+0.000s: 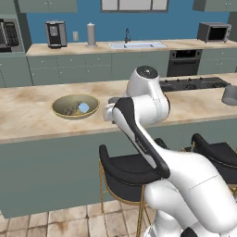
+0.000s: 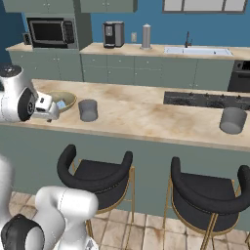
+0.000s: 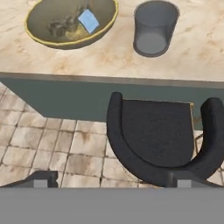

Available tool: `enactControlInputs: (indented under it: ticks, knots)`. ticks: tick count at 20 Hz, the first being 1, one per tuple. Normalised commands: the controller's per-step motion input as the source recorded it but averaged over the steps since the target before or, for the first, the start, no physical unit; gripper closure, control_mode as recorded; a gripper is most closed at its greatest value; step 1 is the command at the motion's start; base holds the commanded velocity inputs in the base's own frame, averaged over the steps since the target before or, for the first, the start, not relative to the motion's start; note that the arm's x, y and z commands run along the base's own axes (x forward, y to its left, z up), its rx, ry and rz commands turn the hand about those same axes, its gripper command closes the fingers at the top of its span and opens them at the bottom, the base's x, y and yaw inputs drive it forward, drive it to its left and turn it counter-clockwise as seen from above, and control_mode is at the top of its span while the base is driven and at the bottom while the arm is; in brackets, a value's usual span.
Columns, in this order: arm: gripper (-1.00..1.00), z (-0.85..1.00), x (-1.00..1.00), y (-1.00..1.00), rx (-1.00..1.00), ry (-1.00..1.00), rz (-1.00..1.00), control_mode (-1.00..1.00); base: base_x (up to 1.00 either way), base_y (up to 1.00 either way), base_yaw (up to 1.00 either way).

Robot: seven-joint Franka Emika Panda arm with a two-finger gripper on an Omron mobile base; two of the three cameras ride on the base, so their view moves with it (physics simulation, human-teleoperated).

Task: There are four ice cubes in the ice bowl. Place two ice cubes in each glass of water.

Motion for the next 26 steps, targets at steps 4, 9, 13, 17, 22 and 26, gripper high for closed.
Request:
enactControlInputs:
  ticks: [4, 9, 13, 17, 22, 26]
  knots:
    - [-1.00, 0.01, 0.36, 0.99, -0.05, -0.02, 0.04, -1.00, 0.00, 0.00, 0.00]
    - [-1.00, 0.00, 0.91, 0.20, 0.00, -0.02, 0.05, -1.00, 0.00, 0.00, 0.00]
    - [-1.00, 0.00, 1.00, 0.10, 0.00, 0.00, 0.01, -1.00, 0.00, 0.00, 0.00]
    - [-1.00, 0.00, 1.00, 0.28, 0.00, 0.00, 0.05, -1.00, 0.00, 0.00, 0.00]
    - [-1.00, 0.00, 1.00, 0.58, 0.00, 0.01, 0.08, -1.00, 0.00, 0.00, 0.00]
    - [-1.00, -0.04, 0.58, 0.38, -0.09, 0.12, 0.02, -1.00, 0.00, 0.00, 0.00]
